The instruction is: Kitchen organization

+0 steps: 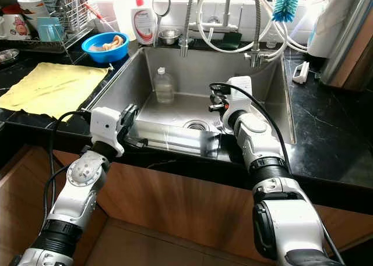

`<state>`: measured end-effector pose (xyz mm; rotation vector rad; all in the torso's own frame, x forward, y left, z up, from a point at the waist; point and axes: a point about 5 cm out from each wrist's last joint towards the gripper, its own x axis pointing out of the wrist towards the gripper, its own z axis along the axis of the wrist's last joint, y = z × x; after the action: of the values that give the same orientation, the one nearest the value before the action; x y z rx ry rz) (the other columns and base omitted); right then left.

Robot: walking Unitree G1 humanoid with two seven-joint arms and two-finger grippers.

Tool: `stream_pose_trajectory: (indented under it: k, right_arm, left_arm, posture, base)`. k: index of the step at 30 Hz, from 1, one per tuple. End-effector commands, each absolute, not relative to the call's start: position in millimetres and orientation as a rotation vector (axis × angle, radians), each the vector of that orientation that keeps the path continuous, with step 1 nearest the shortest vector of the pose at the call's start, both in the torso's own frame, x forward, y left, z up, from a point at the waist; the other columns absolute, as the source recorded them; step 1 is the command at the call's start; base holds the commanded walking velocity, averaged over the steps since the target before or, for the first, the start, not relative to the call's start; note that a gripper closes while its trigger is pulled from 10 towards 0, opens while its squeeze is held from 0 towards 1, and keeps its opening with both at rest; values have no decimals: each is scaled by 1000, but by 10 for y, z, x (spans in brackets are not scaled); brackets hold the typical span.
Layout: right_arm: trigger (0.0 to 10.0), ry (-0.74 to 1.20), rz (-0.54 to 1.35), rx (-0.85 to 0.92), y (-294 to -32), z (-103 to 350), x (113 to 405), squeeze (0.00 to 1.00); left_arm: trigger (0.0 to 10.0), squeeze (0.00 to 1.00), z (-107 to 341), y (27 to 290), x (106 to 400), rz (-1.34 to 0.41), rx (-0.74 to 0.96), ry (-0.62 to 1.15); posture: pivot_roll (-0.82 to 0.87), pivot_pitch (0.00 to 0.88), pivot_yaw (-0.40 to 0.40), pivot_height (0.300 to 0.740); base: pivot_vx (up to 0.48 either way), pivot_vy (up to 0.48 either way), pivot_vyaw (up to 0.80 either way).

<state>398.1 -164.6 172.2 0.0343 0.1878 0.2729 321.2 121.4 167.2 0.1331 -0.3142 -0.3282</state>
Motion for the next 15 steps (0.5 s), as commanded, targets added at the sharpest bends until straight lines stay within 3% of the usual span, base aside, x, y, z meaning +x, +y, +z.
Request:
stream_pose_trajectory:
  k: [1, 2, 3, 4, 15]
  right_arm:
    - [10000, 159, 278, 20, -1626, 1825, 4012, 502]
    - [10000, 159, 278, 20, -1626, 1825, 4012, 502]
    - [10000, 159, 279, 21, -1626, 1826, 4013, 941]
    - [10000, 159, 279, 21, -1627, 1826, 4014, 1000]
    - [10000, 154, 274, 23, -1629, 1837, 4019, 1000]
  left_arm:
    - [10000, 0, 1688, 1228, 3207, -329, 145, -314]
    - [10000, 0, 1688, 1228, 3207, -329, 145, -314]
    - [10000, 0, 1688, 1228, 3207, -328, 145, -313]
    - [10000, 0, 1687, 1228, 3208, -328, 146, -313]
    - [10000, 0, 1684, 1232, 3211, -324, 145, -312]
  posture:
    - [5, 0, 44, 740]
    - [5, 0, 44, 740]
    - [6, 0, 43, 740]
    - [6, 0, 43, 740]
    - [6, 0, 41, 740]
  base:
    - [0, 0, 0]
    - [0, 0, 0]
    - [0, 0, 0]
    - [0, 0, 0]
    - [0, 0, 0]
